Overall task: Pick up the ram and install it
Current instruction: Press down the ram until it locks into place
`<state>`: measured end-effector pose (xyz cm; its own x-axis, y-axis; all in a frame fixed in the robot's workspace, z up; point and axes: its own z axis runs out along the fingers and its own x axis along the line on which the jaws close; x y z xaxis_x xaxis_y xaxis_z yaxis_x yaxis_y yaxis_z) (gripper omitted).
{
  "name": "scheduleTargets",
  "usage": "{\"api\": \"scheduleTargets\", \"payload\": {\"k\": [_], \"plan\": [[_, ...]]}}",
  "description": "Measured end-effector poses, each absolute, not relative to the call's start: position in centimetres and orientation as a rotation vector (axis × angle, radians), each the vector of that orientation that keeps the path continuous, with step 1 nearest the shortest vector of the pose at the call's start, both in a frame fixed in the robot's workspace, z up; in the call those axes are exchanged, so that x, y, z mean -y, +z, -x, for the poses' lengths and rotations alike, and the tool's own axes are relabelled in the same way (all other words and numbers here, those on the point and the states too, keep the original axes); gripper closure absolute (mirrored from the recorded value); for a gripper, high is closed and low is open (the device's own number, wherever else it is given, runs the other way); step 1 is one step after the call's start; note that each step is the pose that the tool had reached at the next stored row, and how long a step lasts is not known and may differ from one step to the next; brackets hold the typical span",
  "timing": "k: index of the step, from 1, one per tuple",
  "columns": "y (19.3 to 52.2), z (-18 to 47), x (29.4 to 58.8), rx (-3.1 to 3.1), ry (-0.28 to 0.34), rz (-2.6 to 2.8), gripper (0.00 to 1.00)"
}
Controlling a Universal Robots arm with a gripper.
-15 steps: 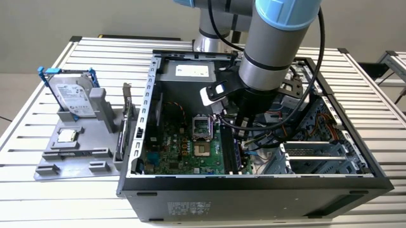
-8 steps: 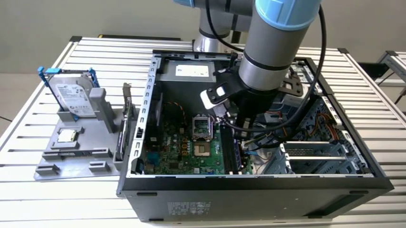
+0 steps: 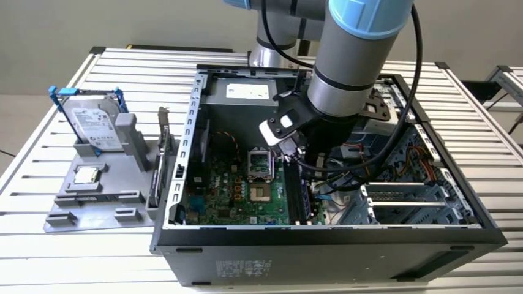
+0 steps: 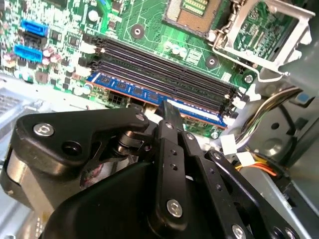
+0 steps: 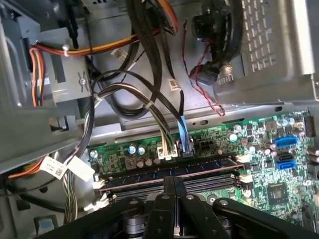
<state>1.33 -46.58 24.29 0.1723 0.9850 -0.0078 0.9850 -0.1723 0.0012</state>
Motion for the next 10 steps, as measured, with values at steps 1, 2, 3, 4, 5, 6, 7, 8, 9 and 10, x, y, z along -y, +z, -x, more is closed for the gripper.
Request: {"api": "scheduleTargets", "payload": {"k": [1, 2, 3, 4, 5, 6, 7, 8, 9, 10], "plan": [[24.29, -1.33, 46.58, -2.034, -0.008, -2.387, 1.0], [24.29, -1.33, 46.58, -2.051, -0.008, -2.372, 1.0], [24.29, -1.33, 46.58, -2.067, -0.008, -2.358, 1.0], [24.29, -1.33, 46.58, -2.084, -0.008, -2.343, 1.0], [24.29, -1.33, 46.57, -2.1, -0.008, -2.329, 1.0], [24.29, -1.33, 46.57, -2.116, -0.008, -2.314, 1.0], [24.29, -1.33, 46.57, -2.13, -0.008, -2.301, 1.0], [24.29, -1.33, 46.57, -2.145, -0.008, -2.287, 1.0], [24.29, -1.33, 46.56, -2.161, -0.008, -2.271, 1.0], [24.29, -1.33, 46.56, -2.162, -0.008, -2.271, 1.0]]}}
